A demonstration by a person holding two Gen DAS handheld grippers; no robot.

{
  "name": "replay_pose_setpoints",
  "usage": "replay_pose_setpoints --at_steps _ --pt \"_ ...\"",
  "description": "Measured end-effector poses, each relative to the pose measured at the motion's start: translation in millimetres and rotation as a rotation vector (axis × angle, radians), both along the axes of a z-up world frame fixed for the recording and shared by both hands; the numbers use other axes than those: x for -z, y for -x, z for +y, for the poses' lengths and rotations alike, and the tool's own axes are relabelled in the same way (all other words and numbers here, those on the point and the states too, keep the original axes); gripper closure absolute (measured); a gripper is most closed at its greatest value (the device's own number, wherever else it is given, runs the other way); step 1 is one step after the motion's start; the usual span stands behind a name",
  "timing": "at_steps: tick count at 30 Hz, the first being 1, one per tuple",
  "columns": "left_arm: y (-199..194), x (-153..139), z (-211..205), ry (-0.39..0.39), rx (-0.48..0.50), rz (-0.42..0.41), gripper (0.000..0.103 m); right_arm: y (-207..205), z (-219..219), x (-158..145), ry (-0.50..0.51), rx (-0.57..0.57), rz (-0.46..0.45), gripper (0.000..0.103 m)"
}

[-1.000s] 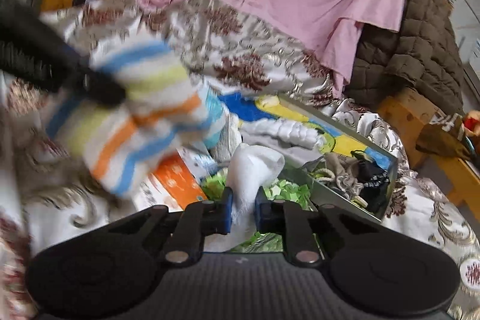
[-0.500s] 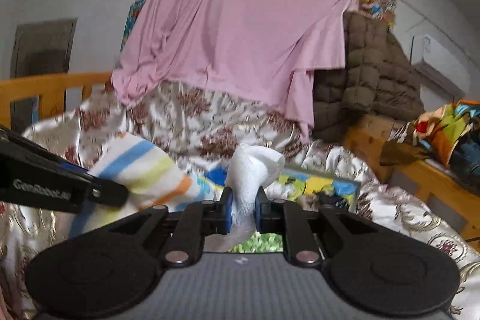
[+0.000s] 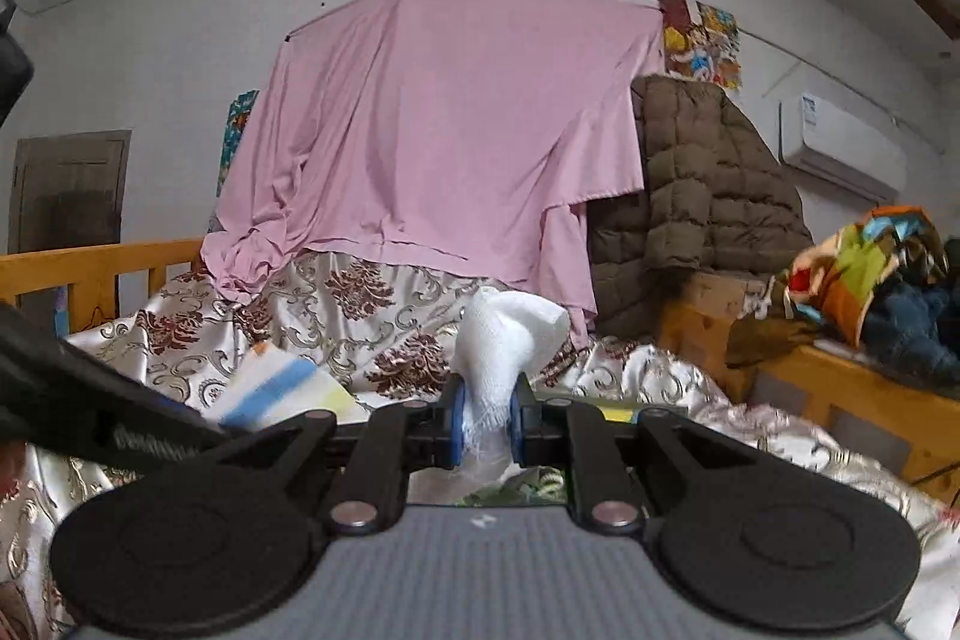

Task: Organize soft objects
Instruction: 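Lift the striped towel and white cloth over the tray with both grippers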

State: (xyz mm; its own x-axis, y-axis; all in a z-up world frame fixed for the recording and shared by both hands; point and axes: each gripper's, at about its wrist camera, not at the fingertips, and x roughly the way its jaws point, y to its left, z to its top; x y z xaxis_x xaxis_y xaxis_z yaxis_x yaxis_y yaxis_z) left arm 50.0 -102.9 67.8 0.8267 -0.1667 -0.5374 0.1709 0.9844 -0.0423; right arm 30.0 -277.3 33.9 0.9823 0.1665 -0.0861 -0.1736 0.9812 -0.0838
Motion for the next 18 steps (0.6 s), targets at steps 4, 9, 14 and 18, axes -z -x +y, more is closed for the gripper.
replay_pose_setpoints --at_steps 4,9,14,18 --pt "-10.8 9.9 -2.3 -0.009 -0.013 0.008 0.084 -12.8 -13.6 20.1 -0.009 0.009 0.016 0.087" --pt "-30.9 22.6 0.8 0.014 -0.045 0.035 0.084 -42.3 -20.7 19.2 -0.088 0.033 0.038 0.087" --pt "-57.7 36.2 1.1 0.017 -0.066 0.066 0.084 -74.3 -21.0 21.7 -0.121 0.043 0.046 0.087" --pt "-72.5 45.5 4.4 0.009 -0.073 0.062 0.084 -100.2 -19.1 29.8 -0.122 0.024 0.031 0.087"
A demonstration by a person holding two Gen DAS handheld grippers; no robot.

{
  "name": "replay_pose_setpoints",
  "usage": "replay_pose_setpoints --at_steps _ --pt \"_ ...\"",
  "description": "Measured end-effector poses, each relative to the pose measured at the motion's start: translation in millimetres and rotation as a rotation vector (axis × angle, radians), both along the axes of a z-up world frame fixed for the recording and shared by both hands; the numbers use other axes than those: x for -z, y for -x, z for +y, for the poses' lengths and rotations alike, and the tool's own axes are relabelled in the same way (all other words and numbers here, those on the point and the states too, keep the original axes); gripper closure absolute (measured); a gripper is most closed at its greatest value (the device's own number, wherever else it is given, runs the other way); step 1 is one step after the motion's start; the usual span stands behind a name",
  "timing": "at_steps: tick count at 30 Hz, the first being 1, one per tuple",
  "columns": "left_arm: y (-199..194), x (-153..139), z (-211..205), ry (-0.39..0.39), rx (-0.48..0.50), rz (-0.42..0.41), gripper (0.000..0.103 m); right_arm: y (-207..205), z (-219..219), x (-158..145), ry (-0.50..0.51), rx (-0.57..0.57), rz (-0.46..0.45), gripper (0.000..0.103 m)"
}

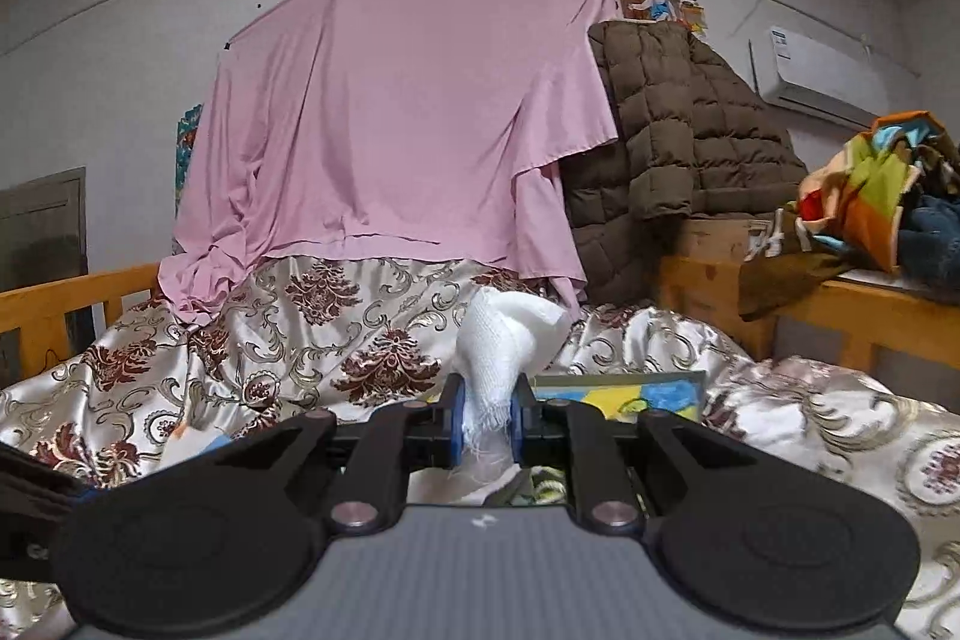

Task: Organize soft objects
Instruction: 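Lift the striped towel and white cloth over the tray with both grippers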

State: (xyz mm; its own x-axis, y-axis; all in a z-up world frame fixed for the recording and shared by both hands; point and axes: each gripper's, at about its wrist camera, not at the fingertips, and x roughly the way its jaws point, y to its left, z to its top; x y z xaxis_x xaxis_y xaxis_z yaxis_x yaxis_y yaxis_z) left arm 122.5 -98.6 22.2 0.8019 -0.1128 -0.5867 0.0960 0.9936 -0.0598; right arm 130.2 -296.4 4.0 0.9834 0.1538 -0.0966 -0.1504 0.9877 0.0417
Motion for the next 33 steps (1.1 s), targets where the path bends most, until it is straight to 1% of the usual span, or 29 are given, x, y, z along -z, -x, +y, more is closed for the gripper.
replay_pose_setpoints --at_steps 2,5,9,14,18,21,24,26,28,31,33 --pt "-7.9 2.2 6.5 0.030 -0.016 -0.004 0.084 -12.4 0.5 7.3 0.004 -0.012 0.000 0.087" --pt "-22.5 -5.2 12.1 0.035 0.005 -0.048 0.084 -37.3 -1.2 14.1 -0.014 -0.013 0.027 0.086" --pt "-60.0 -19.2 16.0 0.072 0.017 -0.095 0.084 -72.6 -8.5 13.3 -0.039 0.001 0.023 0.085" --pt "-118.2 -28.5 -2.0 0.089 0.055 -0.145 0.084 -118.7 -23.4 23.8 -0.062 0.018 0.076 0.085" --pt "-165.4 -21.2 -22.7 0.098 0.091 -0.159 0.084 -142.4 -36.7 40.5 -0.093 0.006 0.122 0.085" --pt "-196.3 -10.5 -34.8 0.133 0.113 -0.146 0.084 -152.6 -46.8 49.1 -0.119 0.021 0.141 0.085" --pt "-221.4 1.1 -47.4 0.149 0.141 -0.133 0.083 -162.4 -56.6 47.5 -0.155 0.015 0.148 0.084" --pt "-235.2 7.8 -54.9 0.143 0.160 -0.124 0.083 -168.4 -62.9 44.5 -0.169 0.014 0.145 0.080" --pt "-247.6 14.2 -60.2 0.138 0.177 -0.100 0.083 -175.3 -67.6 45.1 -0.183 0.006 0.161 0.078" --pt "-266.1 26.4 -67.8 0.108 0.175 -0.039 0.082 -182.7 -70.5 49.4 -0.173 0.015 0.200 0.077" --pt "-273.1 34.1 -72.5 0.081 0.172 -0.012 0.082 -184.6 -70.2 53.6 -0.146 0.029 0.214 0.077"
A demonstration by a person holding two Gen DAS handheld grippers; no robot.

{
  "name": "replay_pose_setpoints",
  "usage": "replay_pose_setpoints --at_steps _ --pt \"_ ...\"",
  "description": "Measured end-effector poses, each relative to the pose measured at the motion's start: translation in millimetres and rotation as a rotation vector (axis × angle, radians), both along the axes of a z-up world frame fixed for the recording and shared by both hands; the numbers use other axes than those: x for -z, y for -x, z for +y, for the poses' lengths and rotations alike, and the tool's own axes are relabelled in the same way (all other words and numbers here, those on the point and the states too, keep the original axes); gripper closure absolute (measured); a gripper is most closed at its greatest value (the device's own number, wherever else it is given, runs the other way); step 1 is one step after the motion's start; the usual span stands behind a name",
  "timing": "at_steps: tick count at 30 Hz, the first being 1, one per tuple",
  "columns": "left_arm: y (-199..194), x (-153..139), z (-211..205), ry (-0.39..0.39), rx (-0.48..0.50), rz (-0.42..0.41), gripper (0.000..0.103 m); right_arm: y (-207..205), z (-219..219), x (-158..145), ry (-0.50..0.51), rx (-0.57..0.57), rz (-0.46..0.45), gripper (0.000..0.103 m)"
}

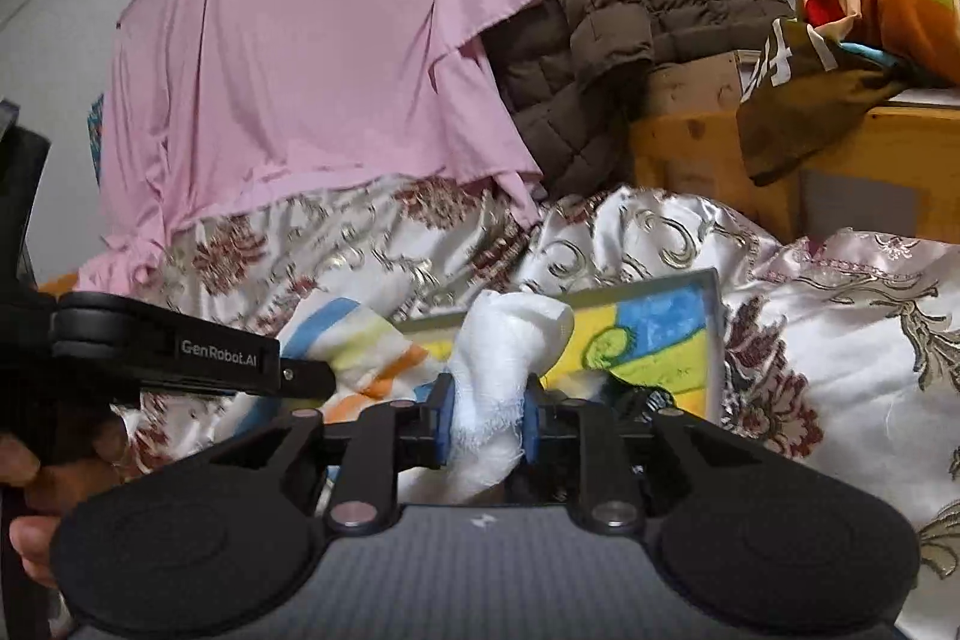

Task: Organize soft objects
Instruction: 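Lift the striped towel and white cloth over the tray with both grippers, then lower the striped towel and white cloth into the tray and open both grippers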

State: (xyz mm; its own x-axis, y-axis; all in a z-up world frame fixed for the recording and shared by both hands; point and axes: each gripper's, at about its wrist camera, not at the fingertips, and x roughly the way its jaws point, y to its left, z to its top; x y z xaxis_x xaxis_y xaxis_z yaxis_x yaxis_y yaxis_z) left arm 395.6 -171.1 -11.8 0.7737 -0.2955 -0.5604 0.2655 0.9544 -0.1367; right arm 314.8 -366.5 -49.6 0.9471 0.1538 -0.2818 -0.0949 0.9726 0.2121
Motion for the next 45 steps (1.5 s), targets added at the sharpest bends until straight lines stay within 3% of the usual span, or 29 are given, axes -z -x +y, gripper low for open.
replay_pose_setpoints --at_steps 3,4,5,13,17,24,30,35,40,45 --pt "-4.0 7.6 -1.6 -0.018 -0.006 0.026 0.081 -1.3 0.2 4.2 0.030 0.022 0.031 0.069" --pt "-3.3 9.3 -2.4 -0.027 -0.007 0.026 0.080 -1.8 0.0 5.8 0.040 0.030 0.044 0.057" --pt "-2.9 10.9 -3.8 -0.037 -0.007 0.025 0.079 -1.6 0.8 7.0 0.052 0.035 0.054 0.053" --pt "1.7 21.7 -4.3 -0.057 -0.036 0.015 0.074 2.2 15.4 15.5 0.191 0.075 0.079 0.043" --pt "1.8 25.5 -2.0 -0.064 -0.050 0.013 0.068 0.7 18.1 20.4 0.213 0.087 0.095 0.038" --pt "-0.4 35.2 -6.0 -0.119 -0.050 0.018 0.066 -1.4 20.7 24.6 0.253 0.097 0.117 0.031" --pt "3.1 30.8 -4.0 -0.130 -0.070 0.017 0.055 -2.6 18.1 22.7 0.235 0.087 0.117 0.026" --pt "14.4 21.1 -1.3 -0.127 -0.094 -0.004 0.035 2.0 18.8 18.0 0.232 0.076 0.098 0.016" --pt "32.3 16.7 2.1 -0.143 -0.111 -0.028 0.035 8.3 17.4 14.0 0.224 0.082 0.089 0.012" --pt "57.8 5.6 16.1 -0.093 -0.159 -0.062 0.026 18.9 15.5 -0.7 0.207 0.099 0.051 0.006"
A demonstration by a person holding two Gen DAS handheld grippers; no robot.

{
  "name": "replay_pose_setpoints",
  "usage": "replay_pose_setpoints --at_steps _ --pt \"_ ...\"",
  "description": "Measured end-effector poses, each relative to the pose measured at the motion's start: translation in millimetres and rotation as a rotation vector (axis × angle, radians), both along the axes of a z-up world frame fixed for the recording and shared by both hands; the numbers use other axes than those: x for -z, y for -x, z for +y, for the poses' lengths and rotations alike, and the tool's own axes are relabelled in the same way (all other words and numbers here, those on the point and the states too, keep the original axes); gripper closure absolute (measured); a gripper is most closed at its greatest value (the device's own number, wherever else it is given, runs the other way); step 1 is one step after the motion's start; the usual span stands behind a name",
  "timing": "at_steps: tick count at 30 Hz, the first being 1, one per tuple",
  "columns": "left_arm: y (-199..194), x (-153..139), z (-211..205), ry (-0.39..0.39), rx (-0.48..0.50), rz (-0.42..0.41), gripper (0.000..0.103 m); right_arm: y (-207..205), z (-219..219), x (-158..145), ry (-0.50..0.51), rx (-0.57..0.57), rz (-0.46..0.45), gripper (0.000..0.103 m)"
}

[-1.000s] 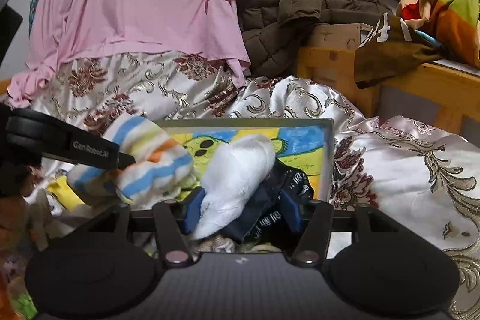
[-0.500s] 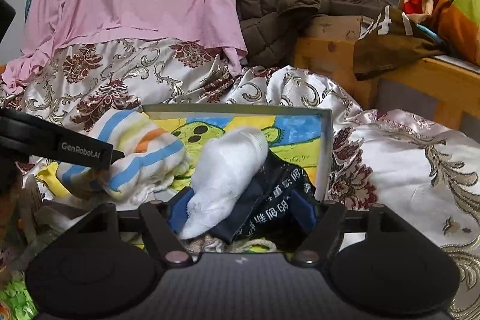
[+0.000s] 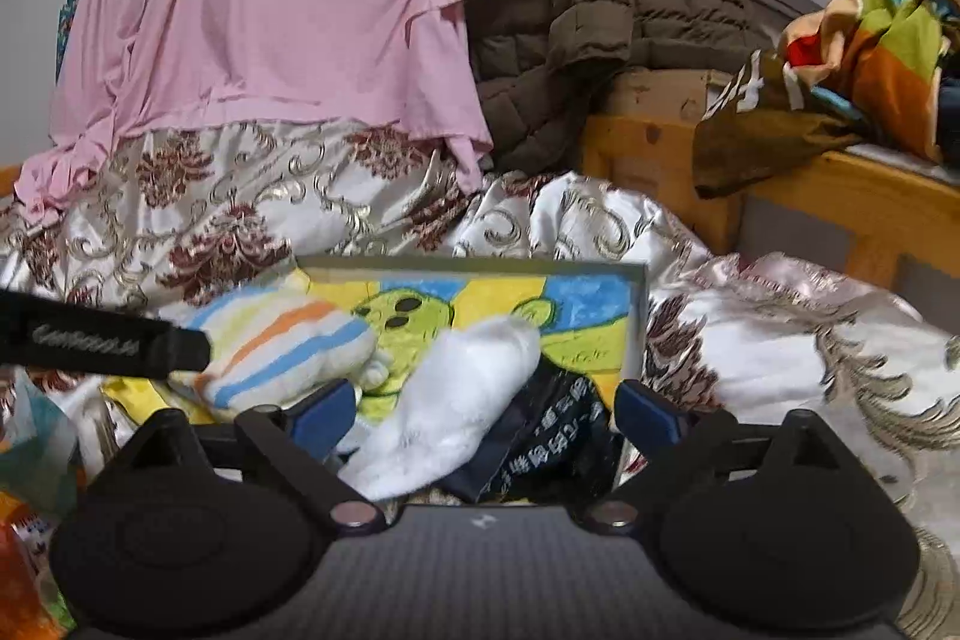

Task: Organize soft objects
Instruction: 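Lower the striped towel and white cloth into the tray and open both grippers, then move both tools back toward the blue-white packet and white sponge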

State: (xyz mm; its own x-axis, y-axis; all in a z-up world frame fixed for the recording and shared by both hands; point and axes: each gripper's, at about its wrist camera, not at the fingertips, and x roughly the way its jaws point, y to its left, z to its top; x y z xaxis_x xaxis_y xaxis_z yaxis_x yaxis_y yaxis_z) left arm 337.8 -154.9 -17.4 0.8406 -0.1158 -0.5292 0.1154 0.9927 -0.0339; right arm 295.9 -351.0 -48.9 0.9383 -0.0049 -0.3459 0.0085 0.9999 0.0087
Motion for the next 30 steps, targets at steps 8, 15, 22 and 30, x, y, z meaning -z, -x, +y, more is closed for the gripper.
replay_pose_setpoints --at_steps 8,15,22,30 --pt "48.9 -22.5 14.8 0.004 -0.047 -0.064 0.020 31.3 -4.7 -29.2 -0.038 0.012 -0.066 0.000" --pt "99.6 -34.8 26.2 0.008 -0.060 -0.085 0.017 69.9 -6.0 -47.5 -0.065 0.003 -0.106 0.000" --pt "147.0 -33.0 43.8 0.030 -0.077 -0.078 0.016 96.6 -2.3 -54.1 -0.106 -0.012 -0.116 0.000" --pt "190.5 -23.2 69.8 0.043 -0.105 -0.070 0.013 135.1 22.4 -47.6 -0.049 -0.062 -0.128 0.000"
